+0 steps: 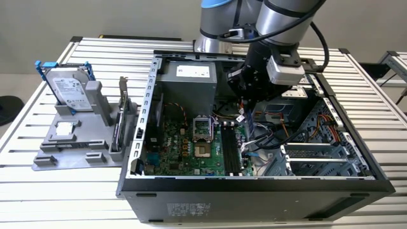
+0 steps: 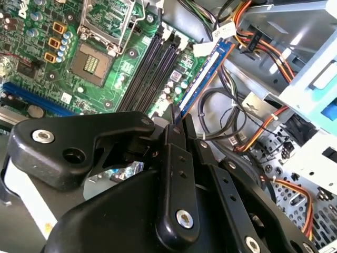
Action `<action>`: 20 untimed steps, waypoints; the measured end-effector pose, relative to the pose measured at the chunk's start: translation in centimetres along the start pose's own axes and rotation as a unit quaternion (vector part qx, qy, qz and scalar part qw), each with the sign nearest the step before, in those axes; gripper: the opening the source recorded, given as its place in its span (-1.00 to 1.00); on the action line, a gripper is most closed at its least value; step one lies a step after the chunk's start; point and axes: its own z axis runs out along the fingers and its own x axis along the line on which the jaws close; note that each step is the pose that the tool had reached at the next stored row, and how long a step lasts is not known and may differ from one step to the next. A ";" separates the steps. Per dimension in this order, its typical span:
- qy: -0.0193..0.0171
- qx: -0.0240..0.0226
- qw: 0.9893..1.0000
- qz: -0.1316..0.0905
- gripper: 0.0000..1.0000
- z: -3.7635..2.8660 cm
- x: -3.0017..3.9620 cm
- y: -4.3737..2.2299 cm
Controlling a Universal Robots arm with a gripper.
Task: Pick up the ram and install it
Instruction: 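Insert the ram into the slot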
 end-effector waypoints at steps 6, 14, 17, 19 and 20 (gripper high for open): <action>0.000 0.000 1.000 0.000 -1.00 0.42 0.00 0.10; 0.000 -0.001 1.000 0.000 -1.00 1.14 0.00 0.19; 0.000 -0.001 1.000 0.000 -1.00 1.42 -0.01 0.20; 0.000 -0.001 1.000 0.000 -1.00 1.64 -0.03 0.21; 0.000 -0.001 1.000 0.000 -1.00 1.73 -0.03 0.21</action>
